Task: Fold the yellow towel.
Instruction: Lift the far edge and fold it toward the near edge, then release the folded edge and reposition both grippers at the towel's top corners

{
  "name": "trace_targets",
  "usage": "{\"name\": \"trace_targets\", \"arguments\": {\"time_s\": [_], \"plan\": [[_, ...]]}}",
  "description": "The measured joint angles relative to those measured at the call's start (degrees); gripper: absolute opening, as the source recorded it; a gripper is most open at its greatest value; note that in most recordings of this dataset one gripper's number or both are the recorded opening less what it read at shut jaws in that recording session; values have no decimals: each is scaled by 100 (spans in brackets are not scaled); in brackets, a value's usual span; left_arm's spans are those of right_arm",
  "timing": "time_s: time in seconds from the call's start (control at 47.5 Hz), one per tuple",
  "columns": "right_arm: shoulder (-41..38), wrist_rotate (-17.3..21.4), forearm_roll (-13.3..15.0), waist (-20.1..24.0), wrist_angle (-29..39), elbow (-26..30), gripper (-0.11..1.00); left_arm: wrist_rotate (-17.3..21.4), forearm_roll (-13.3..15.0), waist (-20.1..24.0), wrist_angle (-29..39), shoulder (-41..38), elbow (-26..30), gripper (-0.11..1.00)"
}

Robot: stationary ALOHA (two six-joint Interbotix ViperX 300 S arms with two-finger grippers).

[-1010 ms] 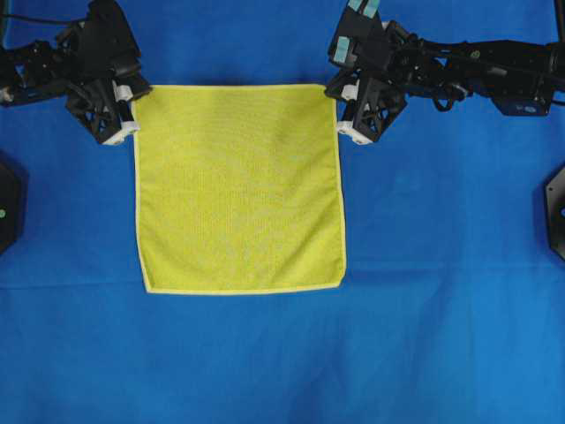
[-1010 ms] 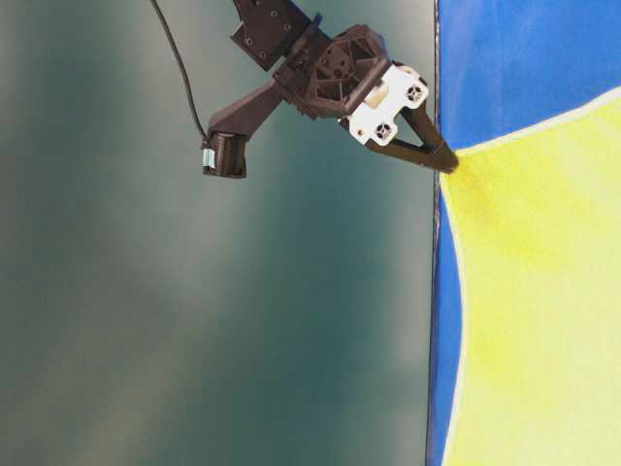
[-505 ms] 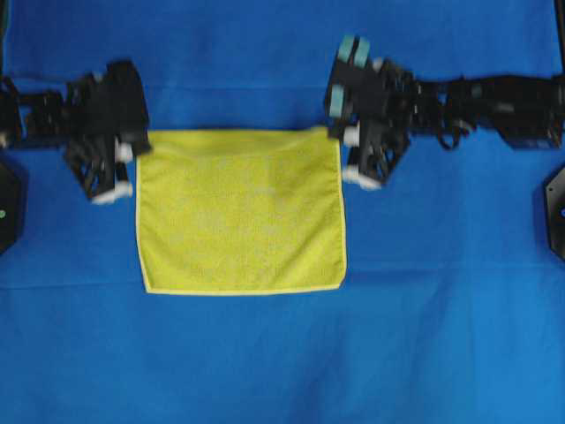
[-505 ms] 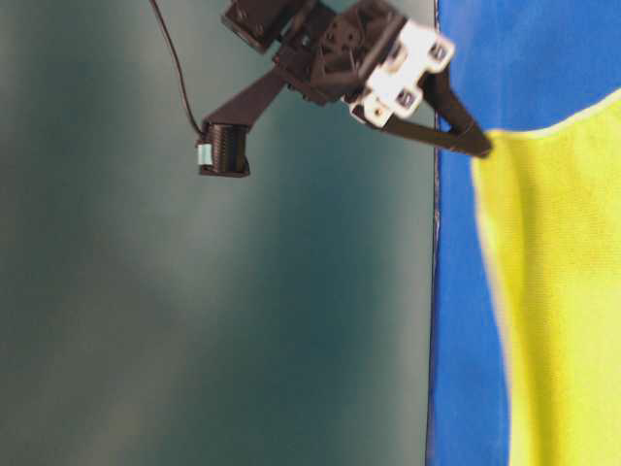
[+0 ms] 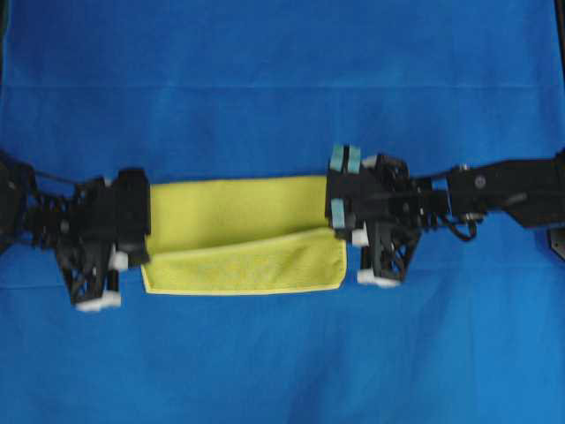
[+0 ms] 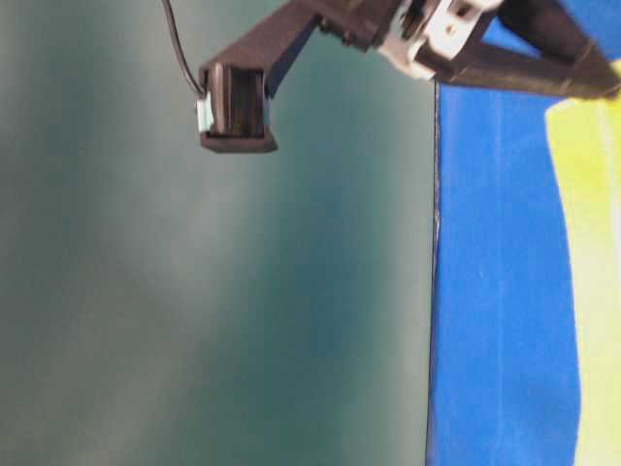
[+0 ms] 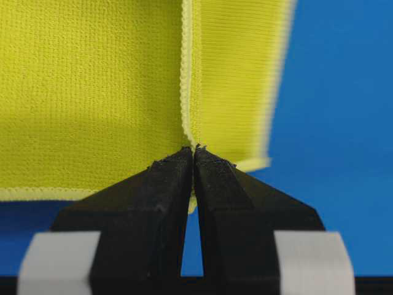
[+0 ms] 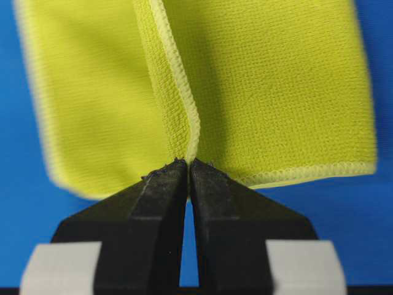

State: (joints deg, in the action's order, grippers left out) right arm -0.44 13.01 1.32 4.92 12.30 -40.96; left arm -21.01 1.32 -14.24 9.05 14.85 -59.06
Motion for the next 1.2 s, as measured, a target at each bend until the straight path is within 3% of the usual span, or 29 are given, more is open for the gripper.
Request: {"name": "trace_targets", "arguments": {"time_s": [0.21,0.631,0.715,0.863,0.947,1.052,1.199], "plan": [[9,264,0,299,-9,-26,3,-237,0,-448,-9,-352,334,1],[0,299,-9,360,-211,-26,3,-237,0,-510,26,-404,404,3],[0,334,-9,360,-220,-26,7,-237,0,-466,35,-404,404,17],[9,369,-9,360,-202,-26,51,-185,0,-387,62,-352,404,62],[70,352,0,360,-114,-26,66,-149,0,-334,158,-255,396,81],[308,308,114,360,-35,-35,60,-18,0,-185,290,-44,343,77],[686,290,466,281,-18,-35,61,378,0,123,334,325,220,74]]}}
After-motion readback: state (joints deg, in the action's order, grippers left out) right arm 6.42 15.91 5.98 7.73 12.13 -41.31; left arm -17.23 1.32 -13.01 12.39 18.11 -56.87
